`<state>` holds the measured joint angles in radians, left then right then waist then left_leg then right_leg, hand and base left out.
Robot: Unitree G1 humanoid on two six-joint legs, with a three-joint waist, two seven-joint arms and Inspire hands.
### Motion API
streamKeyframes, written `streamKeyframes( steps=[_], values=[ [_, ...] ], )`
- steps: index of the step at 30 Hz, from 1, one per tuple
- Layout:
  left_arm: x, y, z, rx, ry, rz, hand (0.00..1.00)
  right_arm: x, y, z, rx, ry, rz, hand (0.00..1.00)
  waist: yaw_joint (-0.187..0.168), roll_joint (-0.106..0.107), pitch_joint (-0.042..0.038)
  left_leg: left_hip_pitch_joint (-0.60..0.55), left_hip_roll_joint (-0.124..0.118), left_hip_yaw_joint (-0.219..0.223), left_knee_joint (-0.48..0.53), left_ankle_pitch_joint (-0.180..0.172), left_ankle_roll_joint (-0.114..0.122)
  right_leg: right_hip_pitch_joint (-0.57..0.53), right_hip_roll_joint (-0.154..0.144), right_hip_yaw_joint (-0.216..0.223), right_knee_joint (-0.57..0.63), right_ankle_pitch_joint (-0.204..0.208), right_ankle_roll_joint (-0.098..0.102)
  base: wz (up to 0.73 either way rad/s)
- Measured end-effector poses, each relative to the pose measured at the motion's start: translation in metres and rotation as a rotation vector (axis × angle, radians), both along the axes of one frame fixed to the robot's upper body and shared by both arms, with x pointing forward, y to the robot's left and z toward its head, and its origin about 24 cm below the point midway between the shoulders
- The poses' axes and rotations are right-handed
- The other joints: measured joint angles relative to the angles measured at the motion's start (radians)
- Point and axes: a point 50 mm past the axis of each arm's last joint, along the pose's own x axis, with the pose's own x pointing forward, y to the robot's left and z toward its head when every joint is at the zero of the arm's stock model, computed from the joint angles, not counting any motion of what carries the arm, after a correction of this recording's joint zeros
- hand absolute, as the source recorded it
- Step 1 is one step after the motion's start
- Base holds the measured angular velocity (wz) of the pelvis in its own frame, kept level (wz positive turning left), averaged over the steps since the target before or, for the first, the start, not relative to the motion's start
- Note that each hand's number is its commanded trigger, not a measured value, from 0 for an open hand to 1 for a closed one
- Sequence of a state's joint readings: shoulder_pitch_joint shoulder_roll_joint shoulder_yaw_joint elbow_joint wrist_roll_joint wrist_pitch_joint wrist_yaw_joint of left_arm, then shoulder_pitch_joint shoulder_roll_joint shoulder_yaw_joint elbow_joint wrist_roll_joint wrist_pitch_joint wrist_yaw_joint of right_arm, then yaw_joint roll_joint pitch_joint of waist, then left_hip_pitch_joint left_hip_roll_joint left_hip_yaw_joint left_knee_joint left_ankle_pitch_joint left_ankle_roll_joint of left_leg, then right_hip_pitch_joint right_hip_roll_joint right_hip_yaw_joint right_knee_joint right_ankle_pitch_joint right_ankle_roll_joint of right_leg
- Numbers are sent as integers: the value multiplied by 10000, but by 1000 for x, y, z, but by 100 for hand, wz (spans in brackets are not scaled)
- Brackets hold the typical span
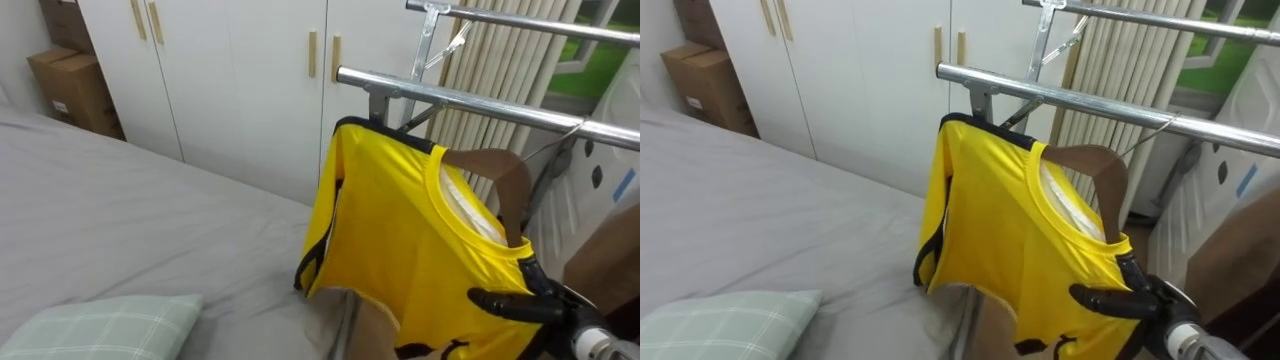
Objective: Hang clothes
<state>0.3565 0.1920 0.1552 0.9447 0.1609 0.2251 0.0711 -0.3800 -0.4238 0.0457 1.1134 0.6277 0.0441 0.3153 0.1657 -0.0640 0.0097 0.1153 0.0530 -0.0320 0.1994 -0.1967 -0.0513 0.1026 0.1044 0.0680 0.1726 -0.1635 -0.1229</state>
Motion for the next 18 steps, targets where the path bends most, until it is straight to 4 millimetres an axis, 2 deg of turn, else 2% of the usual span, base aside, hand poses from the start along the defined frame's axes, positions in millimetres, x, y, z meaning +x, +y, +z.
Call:
streamKeyframes(
  steps=[18],
  values=[
    [-1,1,0,55,7,50,0,-1,-7,2,-288,49,-619,0,-51,18,21,11,-1,43,-23,0,0,-24,12,87,-11,2,-3,0]
  ],
)
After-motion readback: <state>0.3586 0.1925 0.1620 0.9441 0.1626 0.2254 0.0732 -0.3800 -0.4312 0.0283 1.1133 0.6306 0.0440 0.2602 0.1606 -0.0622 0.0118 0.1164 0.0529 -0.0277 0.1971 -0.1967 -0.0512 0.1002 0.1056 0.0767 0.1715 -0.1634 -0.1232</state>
